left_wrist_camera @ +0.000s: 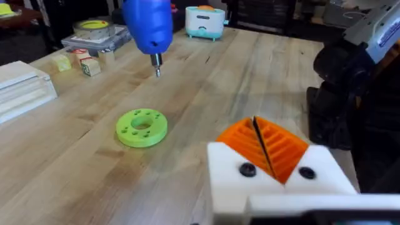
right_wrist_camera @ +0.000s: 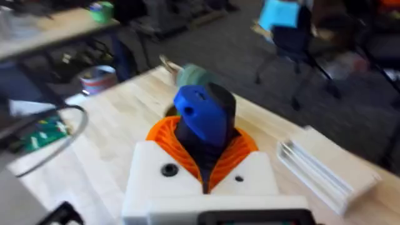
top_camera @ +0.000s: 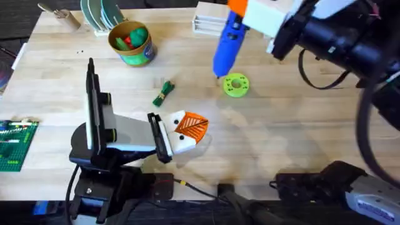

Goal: Pick up the gripper from the table and insert it into the empty holder that is missing its gripper. Then pick up a screw, insert it into the mounting hole, and use the screwdriver to tighten it. Finally, clean up the table by picking up the vegetable and placing it into the bucket.

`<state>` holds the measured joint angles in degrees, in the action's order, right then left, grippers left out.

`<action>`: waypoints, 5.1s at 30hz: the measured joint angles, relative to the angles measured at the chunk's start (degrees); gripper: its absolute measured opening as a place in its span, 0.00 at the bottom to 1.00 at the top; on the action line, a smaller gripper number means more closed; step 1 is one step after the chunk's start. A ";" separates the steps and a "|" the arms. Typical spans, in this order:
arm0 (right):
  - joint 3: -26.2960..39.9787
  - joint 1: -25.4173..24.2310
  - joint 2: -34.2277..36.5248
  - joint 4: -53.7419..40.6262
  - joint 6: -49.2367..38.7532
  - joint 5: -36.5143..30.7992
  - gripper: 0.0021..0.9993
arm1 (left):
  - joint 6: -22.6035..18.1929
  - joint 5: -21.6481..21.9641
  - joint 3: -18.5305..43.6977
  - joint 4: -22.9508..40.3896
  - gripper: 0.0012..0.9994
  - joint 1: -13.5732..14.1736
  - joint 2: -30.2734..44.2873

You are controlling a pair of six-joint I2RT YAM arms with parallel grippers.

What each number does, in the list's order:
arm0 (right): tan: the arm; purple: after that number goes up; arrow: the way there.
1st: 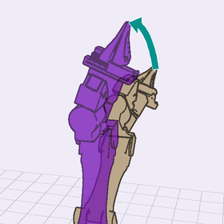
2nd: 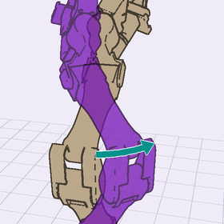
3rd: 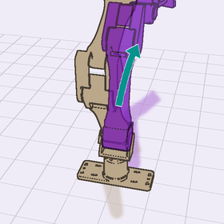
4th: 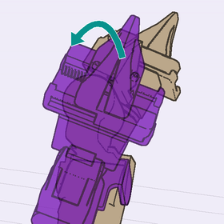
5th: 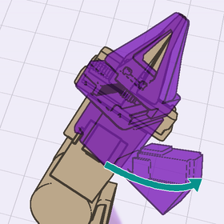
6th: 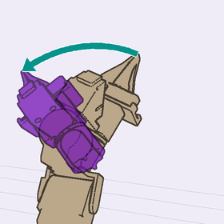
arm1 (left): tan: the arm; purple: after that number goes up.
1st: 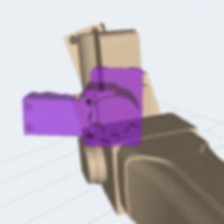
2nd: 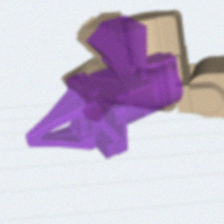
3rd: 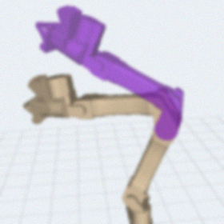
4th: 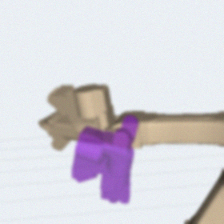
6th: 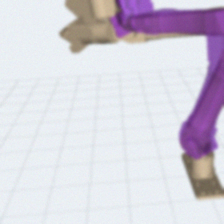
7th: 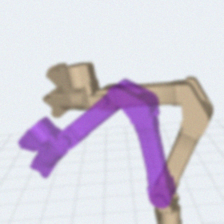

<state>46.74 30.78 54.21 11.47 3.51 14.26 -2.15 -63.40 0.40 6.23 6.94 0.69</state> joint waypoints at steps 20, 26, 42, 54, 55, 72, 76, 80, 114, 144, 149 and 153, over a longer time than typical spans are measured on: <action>-0.02 19.12 -0.01 9.00 -1.86 5.56 0.02 | 0.68 1.12 0.00 -0.21 0.00 0.00 -0.01; -0.02 21.24 4.55 9.44 -2.21 6.08 0.02 | 0.68 1.71 0.00 -0.30 0.00 0.00 0.00; -0.04 21.28 5.27 12.02 -3.27 6.21 0.02 | 0.72 1.75 0.00 -0.30 0.00 0.00 -0.01; -0.04 21.28 5.26 11.62 -4.85 6.21 0.02 | 0.72 1.75 0.00 -0.30 0.00 0.00 -0.01; -0.04 21.28 5.27 11.62 -4.85 6.21 0.02 | 0.72 1.75 0.00 -0.30 0.00 0.00 -0.01; -0.04 21.23 4.88 9.13 -5.22 5.99 0.02 | 1.11 1.73 0.00 -0.28 0.00 0.00 0.00; -0.02 21.23 4.88 9.11 -5.22 6.02 0.02 | 1.11 1.75 0.00 -0.28 0.00 0.00 0.00; -0.04 21.23 4.88 9.48 -5.25 6.16 0.02 | 1.10 1.77 0.00 -0.28 0.00 0.00 0.00; -0.04 21.23 4.90 12.02 -4.33 6.21 0.02 | 1.09 1.75 0.00 -0.30 0.00 0.00 -0.02; -0.15 15.87 1.79 16.89 -4.78 6.58 0.02 | 1.31 1.93 0.00 -0.34 0.00 0.00 0.00; -0.15 11.21 0.15 16.27 -10.15 6.13 0.02 | 1.31 1.95 0.00 -0.33 0.00 0.00 0.00; -0.15 5.93 3.34 11.88 -21.40 0.79 0.02 | 1.31 1.95 0.00 -0.34 0.00 0.00 0.00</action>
<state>46.59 36.70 57.56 23.35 -17.90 15.05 -0.84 -61.45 0.40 5.89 6.94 0.69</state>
